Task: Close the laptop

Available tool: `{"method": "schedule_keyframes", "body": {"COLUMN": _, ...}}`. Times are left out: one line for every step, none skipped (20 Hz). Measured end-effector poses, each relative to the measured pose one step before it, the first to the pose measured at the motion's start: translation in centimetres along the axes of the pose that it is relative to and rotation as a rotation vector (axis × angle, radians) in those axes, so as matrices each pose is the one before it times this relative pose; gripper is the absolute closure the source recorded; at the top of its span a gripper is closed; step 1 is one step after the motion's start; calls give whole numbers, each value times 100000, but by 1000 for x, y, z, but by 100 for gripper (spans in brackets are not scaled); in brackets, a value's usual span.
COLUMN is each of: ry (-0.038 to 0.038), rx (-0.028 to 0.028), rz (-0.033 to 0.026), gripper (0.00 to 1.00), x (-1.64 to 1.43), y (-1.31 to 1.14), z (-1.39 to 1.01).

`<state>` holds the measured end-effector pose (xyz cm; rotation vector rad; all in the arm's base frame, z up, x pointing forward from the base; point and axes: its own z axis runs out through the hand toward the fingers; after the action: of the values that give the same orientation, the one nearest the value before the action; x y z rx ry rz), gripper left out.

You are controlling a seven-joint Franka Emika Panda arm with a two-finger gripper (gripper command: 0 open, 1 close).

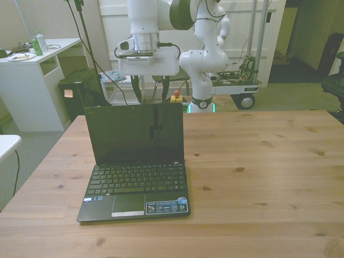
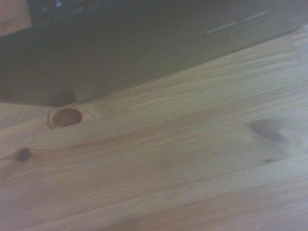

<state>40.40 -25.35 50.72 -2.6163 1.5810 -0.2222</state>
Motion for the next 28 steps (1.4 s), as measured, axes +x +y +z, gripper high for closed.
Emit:
{"method": "schedule_keyframes", "body": {"ry": 736, "rx": 146, "rz": 58, "gripper": 100, "x": 734, "y": 38, "z": -413}}
{"method": "schedule_keyframes", "body": {"ry": 596, "rx": 33, "rz": 201, "gripper": 100, "x": 705, "y": -273, "z": -315}}
{"method": "schedule_keyframes", "body": {"ry": 416, "rx": -11, "rz": 182, "gripper": 100, "x": 698, "y": -443, "z": -245}}
{"method": "schedule_keyframes", "body": {"ry": 255, "rx": -255, "rz": -39, "gripper": 100, "x": 655, "y": -575, "z": -151}}
{"method": "schedule_keyframes", "body": {"ry": 215, "rx": -380, "rz": -327, "gripper": 100, "x": 558, "y": -649, "z": -58}}
{"method": "schedule_keyframes", "body": {"ry": 298, "rx": -298, "rz": -401, "gripper": 100, "x": 468, "y": -629, "z": 79}}
{"method": "schedule_keyframes", "body": {"ry": 123, "rx": -316, "rz": -425, "gripper": 100, "x": 343, "y": -564, "z": 165}}
{"method": "schedule_keyframes", "body": {"ry": 69, "rx": -151, "rz": -483, "gripper": 100, "x": 240, "y": -558, "z": 144}}
{"method": "schedule_keyframes", "body": {"ry": 323, "rx": 106, "rz": -763, "gripper": 100, "x": 183, "y": -692, "z": -71}}
{"method": "schedule_keyframes", "body": {"ry": 385, "rx": 112, "rz": -739, "gripper": 100, "x": 215, "y": -705, "z": -202}}
{"method": "schedule_keyframes", "body": {"ry": 225, "rx": 219, "rz": -606, "gripper": 100, "x": 158, "y": -684, "z": -133}}
{"method": "schedule_keyframes", "body": {"ry": 142, "rx": 226, "rz": -555, "gripper": 100, "x": 162, "y": -643, "z": -199}}
{"method": "schedule_keyframes", "body": {"ry": 171, "rx": 38, "rz": -330, "gripper": 100, "x": 251, "y": -514, "z": -171}}
{"method": "schedule_keyframes", "body": {"ry": 250, "rx": 154, "rz": -322, "gripper": 100, "x": 290, "y": -570, "z": -151}}
{"method": "schedule_keyframes", "body": {"ry": -83, "rx": -231, "rz": -347, "gripper": 100, "x": 220, "y": -478, "z": -37}}
{"method": "schedule_keyframes", "body": {"ry": -192, "rx": -410, "rz": -296, "gripper": 100, "x": 208, "y": -424, "z": 134}}
{"method": "schedule_keyframes", "body": {"ry": -27, "rx": -245, "rz": -176, "gripper": 100, "x": 176, "y": -426, "z": 106}}
{"method": "schedule_keyframes", "body": {"ry": -279, "rx": -397, "rz": -118, "gripper": 100, "x": 205, "y": -457, "z": 19}}
{"method": "schedule_keyframes", "body": {"ry": -173, "rx": -169, "rz": -14, "gripper": 100, "x": 266, "y": -415, "z": 25}}
{"method": "schedule_keyframes", "body": {"ry": 70, "rx": 269, "rz": 8, "gripper": 100, "x": 304, "y": -441, "z": 85}}
{"method": "schedule_keyframes", "body": {"ry": -88, "rx": 329, "rz": 196, "gripper": 100, "x": 308, "y": -356, "z": 138}}
{"method": "schedule_keyframes", "body": {"ry": -12, "rx": 226, "rz": 261, "gripper": 100, "x": 385, "y": -359, "z": 133}}
{"method": "schedule_keyframes", "body": {"ry": -42, "rx": 42, "rz": 220, "gripper": 100, "x": 386, "y": -357, "z": 28}}
{"method": "schedule_keyframes", "body": {"ry": -41, "rx": -160, "rz": 69, "gripper": 100, "x": 350, "y": -305, "z": 152}}
{"method": "schedule_keyframes", "body": {"ry": 41, "rx": -136, "rz": 54, "gripper": 100, "x": 361, "y": -394, "z": 123}}
{"method": "schedule_keyframes", "body": {"ry": 381, "rx": -129, "rz": 108, "gripper": 100, "x": 439, "y": -435, "z": -17}}
{"method": "schedule_keyframes", "body": {"ry": 239, "rx": -195, "rz": -21, "gripper": 100, "x": 442, "y": -562, "z": 33}}
{"method": "schedule_keyframes", "body": {"ry": 228, "rx": -202, "rz": -107, "gripper": 100, "x": 430, "y": -644, "z": 33}}
